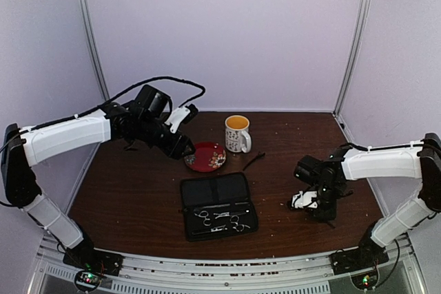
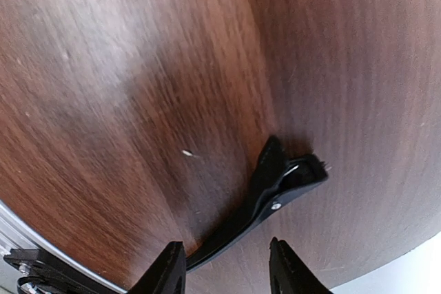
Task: Sort the hair-cutting tools
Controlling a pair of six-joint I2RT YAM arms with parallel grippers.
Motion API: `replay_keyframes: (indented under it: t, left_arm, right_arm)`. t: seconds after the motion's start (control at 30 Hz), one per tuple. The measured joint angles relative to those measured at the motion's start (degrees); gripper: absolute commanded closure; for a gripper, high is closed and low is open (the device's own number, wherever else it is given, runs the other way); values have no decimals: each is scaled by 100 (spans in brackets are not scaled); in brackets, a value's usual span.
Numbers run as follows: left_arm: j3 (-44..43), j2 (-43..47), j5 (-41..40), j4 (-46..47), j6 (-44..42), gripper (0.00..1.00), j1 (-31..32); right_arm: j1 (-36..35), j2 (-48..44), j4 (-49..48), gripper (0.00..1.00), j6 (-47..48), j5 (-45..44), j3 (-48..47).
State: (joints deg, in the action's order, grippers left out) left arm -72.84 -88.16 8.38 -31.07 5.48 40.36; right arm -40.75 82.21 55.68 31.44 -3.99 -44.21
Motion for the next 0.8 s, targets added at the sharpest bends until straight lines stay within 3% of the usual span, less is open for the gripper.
replay_keyframes:
  t: [0.33,0.6,0.8]
  left_arm:
    - [22,57,42,105,2,47,-4]
    - [22,57,37,103,2,47,-4]
    - [22,37,-151,81,26,46,-4]
  right_arm:
    - [153,238,-13,67,-20,-52,219]
    - [157,424,125,99,-24,-37,136]
    - [168,776,153,100,-17,76,-317]
